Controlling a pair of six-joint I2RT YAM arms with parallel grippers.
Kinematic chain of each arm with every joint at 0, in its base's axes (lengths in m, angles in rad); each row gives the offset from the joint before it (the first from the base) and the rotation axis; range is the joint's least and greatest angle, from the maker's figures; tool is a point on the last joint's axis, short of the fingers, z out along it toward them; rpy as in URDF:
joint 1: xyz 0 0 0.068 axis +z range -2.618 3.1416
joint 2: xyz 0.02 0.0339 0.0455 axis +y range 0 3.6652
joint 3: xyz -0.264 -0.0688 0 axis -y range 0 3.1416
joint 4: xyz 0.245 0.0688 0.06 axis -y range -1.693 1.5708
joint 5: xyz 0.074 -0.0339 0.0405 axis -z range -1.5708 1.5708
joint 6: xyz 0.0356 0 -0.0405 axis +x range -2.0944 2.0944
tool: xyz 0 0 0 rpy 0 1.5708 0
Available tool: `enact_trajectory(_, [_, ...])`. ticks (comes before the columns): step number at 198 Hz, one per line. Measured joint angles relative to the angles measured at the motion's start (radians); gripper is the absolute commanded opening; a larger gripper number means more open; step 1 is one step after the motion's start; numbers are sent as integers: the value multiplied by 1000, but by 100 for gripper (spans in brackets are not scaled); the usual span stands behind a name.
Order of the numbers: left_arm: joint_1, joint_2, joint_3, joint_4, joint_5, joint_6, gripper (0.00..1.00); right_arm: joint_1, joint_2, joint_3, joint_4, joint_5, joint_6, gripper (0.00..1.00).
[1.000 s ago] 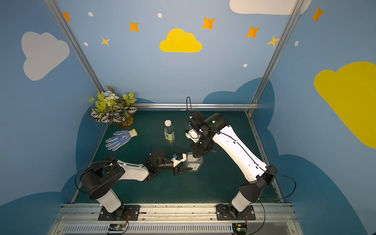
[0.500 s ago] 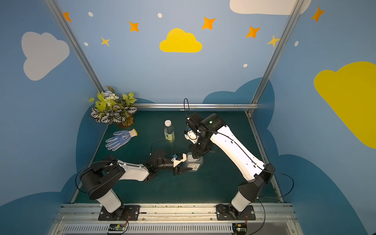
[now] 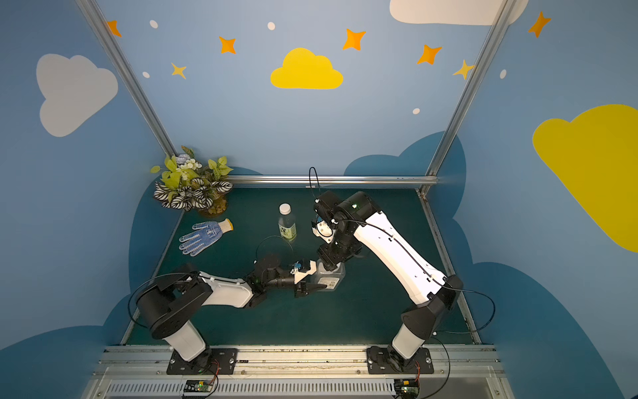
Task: Screw on the bottle caps
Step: Place the bottle cap on the plastic bottle.
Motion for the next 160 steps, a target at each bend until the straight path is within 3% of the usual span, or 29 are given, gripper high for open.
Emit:
enact_trajectory(12, [0, 0, 0, 3, -2, -1, 31, -5, -2, 19, -1, 9, -2, 86])
enact_trajectory(20, [0, 0, 0, 9, -2, -3, 31, -8, -6, 29, 0, 16, -1, 97])
enact_trajectory(56, [16, 7, -31, 116, -2, -56, 30, -43, -100, 29, 54, 29, -21, 98])
enact_trajectory(83, [47, 19, -52, 173, -3, -99, 30, -105, -276, -95, 231, -14, -63, 98])
enact_trajectory(127, [60, 11, -76, 201, -1, -134, 29, -307, -563, -465, 673, -241, -126, 98])
enact_trajectory(160, [63, -30, -90, 209, 4, -158, 30, -365, -640, -703, 984, -514, -200, 98])
